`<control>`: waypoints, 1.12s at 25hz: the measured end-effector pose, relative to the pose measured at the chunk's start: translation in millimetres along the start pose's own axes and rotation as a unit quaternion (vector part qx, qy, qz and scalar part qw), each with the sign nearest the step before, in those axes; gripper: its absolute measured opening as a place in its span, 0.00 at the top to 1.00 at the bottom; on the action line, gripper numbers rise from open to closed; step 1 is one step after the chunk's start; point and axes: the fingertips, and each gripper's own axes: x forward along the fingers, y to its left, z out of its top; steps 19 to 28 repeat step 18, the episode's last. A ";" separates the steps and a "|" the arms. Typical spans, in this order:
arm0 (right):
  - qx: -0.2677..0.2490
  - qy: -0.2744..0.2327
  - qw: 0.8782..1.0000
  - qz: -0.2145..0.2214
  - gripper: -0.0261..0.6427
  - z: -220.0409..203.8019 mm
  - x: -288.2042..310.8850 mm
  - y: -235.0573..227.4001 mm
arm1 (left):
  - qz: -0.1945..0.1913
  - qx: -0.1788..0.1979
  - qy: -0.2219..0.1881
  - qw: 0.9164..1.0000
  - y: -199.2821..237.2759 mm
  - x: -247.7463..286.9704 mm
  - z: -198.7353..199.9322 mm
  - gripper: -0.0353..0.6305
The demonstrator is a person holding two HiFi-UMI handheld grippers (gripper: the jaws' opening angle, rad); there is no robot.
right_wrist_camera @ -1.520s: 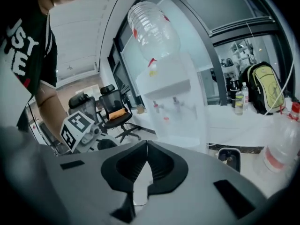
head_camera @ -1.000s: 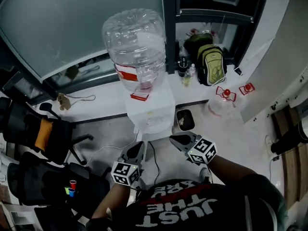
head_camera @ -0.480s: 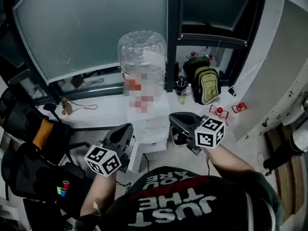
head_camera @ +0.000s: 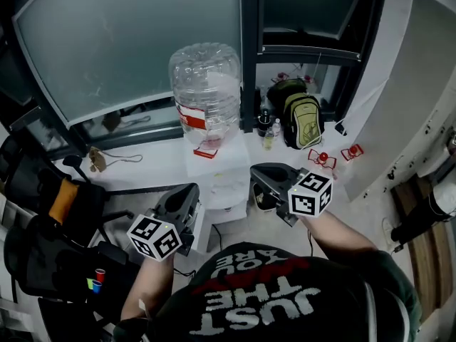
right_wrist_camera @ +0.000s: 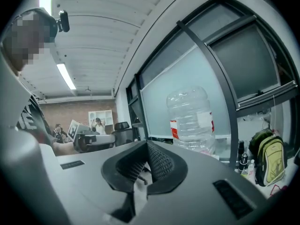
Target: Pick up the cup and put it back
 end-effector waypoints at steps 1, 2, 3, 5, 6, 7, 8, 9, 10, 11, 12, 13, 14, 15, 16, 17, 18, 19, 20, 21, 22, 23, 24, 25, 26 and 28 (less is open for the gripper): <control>-0.003 0.002 1.000 0.000 0.91 -0.1 0.4 1.4 | 0.000 -0.001 0.000 1.000 1.1 -0.3 0.1 0.94; -0.006 0.003 1.000 0.001 0.91 -0.4 0.8 3.0 | 0.000 -0.001 0.000 1.000 1.7 -0.7 0.2 0.94; -0.009 0.004 1.000 0.001 0.91 -0.6 0.9 4.3 | 0.000 -0.001 0.000 1.000 2.1 -1.1 0.4 0.94; -0.011 0.007 1.000 0.000 0.91 -0.6 0.5 5.4 | -0.002 -0.002 -0.001 1.000 2.0 -1.2 0.8 0.94; -0.012 0.007 1.000 0.000 0.91 -0.2 0.1 5.5 | -0.003 -0.002 -0.002 1.000 1.5 -1.2 1.0 0.94; -0.012 0.008 1.000 0.000 0.91 0.6 -0.4 5.6 | -0.004 -0.002 -0.002 1.000 0.7 -1.2 1.2 0.94; -0.014 0.008 1.000 0.000 0.91 1.6 -0.7 5.7 | -0.006 -0.002 -0.002 1.000 -0.2 -1.2 1.4 0.94; -0.016 0.008 1.000 -0.001 0.91 2.9 -1.1 5.7 | -0.007 0.000 -0.002 1.000 -1.0 -1.4 1.8 0.94; -0.017 0.007 1.000 -0.001 0.91 4.4 -1.4 5.8 | -0.007 0.001 -0.002 1.000 -1.4 -1.7 2.3 0.94; -0.019 0.006 1.000 -0.001 0.91 5.7 -1.7 6.0 | -0.007 0.002 -0.002 1.000 -1.4 -2.2 2.7 0.94; -0.021 0.006 1.000 0.000 0.91 6.5 -1.9 6.5 | -0.005 0.003 -0.002 1.000 -1.1 -3.1 3.0 0.94; -0.022 0.006 1.000 0.000 0.91 6.9 -1.9 7.1 | -0.004 0.003 -0.003 1.000 -0.7 -4.2 3.4 0.94; -0.023 0.006 1.000 0.001 0.91 7.1 -1.8 7.9 | -0.002 0.002 -0.004 1.000 -0.2 -5.3 4.0 0.94; -0.024 0.007 1.000 0.003 0.91 7.4 -1.5 8.9 | -0.001 0.000 -0.005 1.000 0.2 -6.4 4.8 0.94; -0.025 0.007 1.000 0.004 0.91 7.7 -1.1 9.9 | 0.000 -0.001 -0.006 1.000 0.6 -7.4 5.6 0.94; -0.026 0.008 1.000 0.005 0.91 8.0 -0.8 11.0 | 0.001 -0.002 -0.008 1.000 1.0 -8.3 6.3 0.94; -0.027 0.009 1.000 0.007 0.91 8.2 -0.4 12.1 | 0.002 -0.003 -0.009 1.000 1.3 -9.2 7.0 0.94; -0.027 0.009 1.000 0.007 0.91 8.2 -0.4 12.1 | 0.002 -0.003 -0.009 1.000 1.3 -9.2 7.0 0.94; -0.027 0.009 1.000 0.007 0.91 8.2 -0.4 12.1 | 0.002 -0.003 -0.009 1.000 1.3 -9.2 7.0 0.94; -0.027 0.009 1.000 0.007 0.91 8.2 -0.4 12.1 | 0.002 -0.003 -0.009 1.000 1.3 -9.2 7.0 0.94; -0.027 0.009 1.000 0.007 0.91 8.2 -0.4 12.1 | 0.002 -0.003 -0.009 1.000 1.3 -9.2 7.0 0.94; -0.027 0.009 1.000 0.007 0.91 8.2 -0.4 12.1 | 0.002 -0.003 -0.009 1.000 1.3 -9.2 7.0 0.94; -0.027 0.009 1.000 0.007 0.91 8.2 -0.4 12.1 | 0.002 -0.003 -0.009 1.000 1.3 -9.2 7.0 0.94; -0.027 0.009 1.000 0.007 0.91 8.2 -0.4 12.1 | 0.002 -0.003 -0.009 1.000 1.3 -9.2 7.0 0.94; -0.027 0.009 1.000 0.007 0.91 8.2 -0.4 12.1 | 0.002 -0.003 -0.009 1.000 1.3 -9.2 7.0 0.94; -0.027 0.009 1.000 0.007 0.91 8.2 -0.4 12.1 | 0.002 -0.003 -0.009 1.000 1.3 -9.2 7.0 0.94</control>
